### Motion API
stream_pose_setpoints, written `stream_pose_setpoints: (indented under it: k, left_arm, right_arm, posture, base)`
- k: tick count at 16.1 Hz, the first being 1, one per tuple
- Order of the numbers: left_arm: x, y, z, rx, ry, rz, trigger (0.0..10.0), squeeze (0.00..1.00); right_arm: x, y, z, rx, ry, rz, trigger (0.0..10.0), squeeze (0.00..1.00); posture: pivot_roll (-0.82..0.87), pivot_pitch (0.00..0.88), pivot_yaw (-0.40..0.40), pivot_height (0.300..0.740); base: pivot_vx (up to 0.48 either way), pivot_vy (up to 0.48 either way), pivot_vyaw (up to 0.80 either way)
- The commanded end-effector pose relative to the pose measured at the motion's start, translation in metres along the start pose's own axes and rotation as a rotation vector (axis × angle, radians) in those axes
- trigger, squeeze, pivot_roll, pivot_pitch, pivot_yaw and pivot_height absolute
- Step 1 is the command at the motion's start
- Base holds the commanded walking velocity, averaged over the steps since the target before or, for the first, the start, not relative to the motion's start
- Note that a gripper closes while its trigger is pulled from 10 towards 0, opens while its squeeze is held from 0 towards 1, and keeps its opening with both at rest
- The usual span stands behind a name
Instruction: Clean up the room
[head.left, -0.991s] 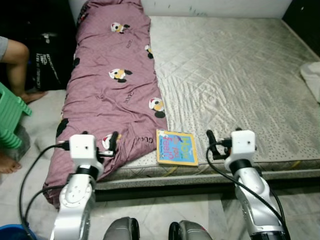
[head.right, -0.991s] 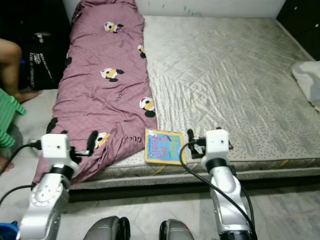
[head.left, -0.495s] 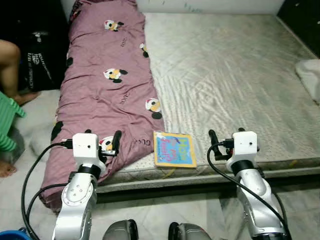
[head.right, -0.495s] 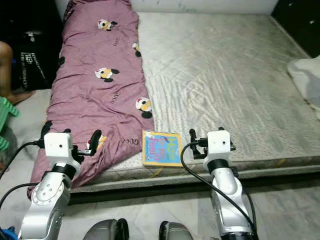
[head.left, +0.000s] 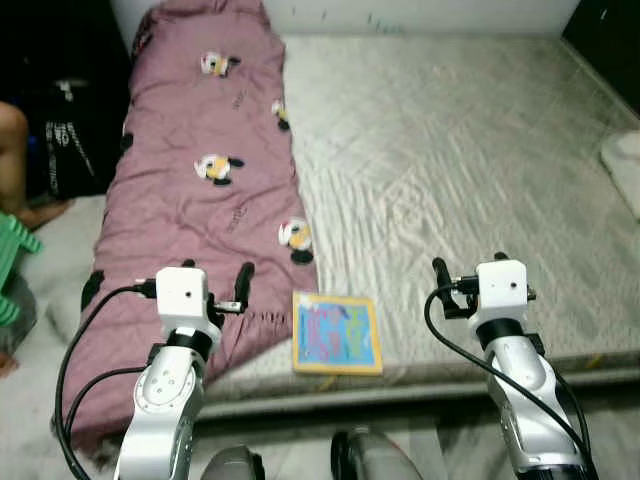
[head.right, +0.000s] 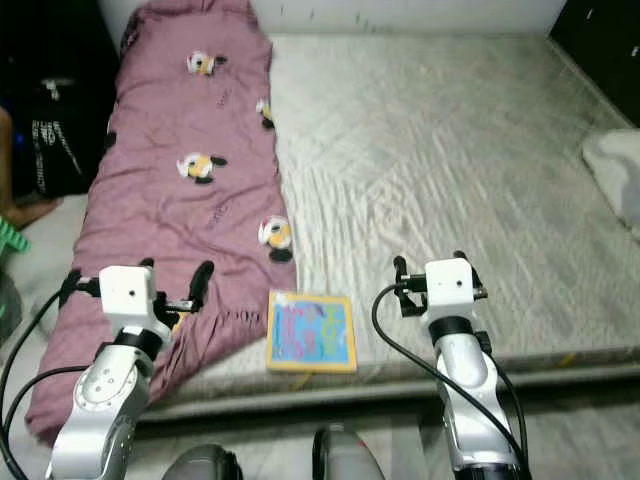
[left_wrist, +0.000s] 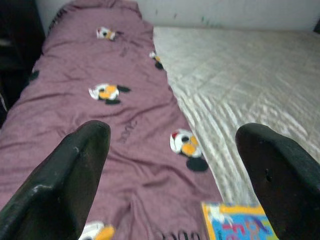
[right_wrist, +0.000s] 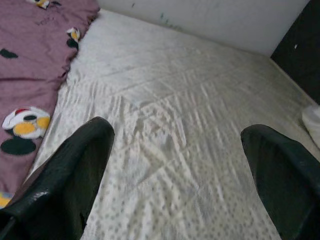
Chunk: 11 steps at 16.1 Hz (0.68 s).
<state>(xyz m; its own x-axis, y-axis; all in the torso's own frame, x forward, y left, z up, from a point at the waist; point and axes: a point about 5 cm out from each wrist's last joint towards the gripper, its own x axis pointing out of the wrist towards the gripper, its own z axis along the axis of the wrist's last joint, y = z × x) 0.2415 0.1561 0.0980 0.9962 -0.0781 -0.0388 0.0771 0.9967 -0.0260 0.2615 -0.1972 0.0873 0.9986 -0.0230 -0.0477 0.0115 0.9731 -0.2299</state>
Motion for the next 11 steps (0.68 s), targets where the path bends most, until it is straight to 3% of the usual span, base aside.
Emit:
stream_pose_setpoints:
  k: [1, 6, 11]
  left_arm:
    - [-0.003, 0.004, -0.002, 0.000, 0.010, 0.009, 10.0, 0.00]
    - [-0.006, 0.006, -0.007, 0.005, 0.047, 0.032, 10.0, 0.00]
    - [-0.006, 0.014, -0.013, -0.033, 0.110, 0.073, 10.0, 0.00]
  right_arm:
    - [-0.001, 0.003, -0.001, -0.003, 0.004, 0.004, 10.0, 0.00]
    - [-0.002, 0.001, -0.005, -0.001, 0.027, 0.001, 10.0, 0.00]
    - [0.002, 0.002, -0.004, 0.024, 0.035, -0.002, 10.0, 0.00]
  posture:
    - [-0.03, 0.163, -0.047, 0.740]
    - [-0.02, 0.171, -0.053, 0.740]
    - [-0.02, 0.178, -0.043, 0.740]
  base:
    - [0.000, 0.000, 0.00]
    - [0.000, 0.000, 0.00]
    - [0.000, 0.000, -0.80]
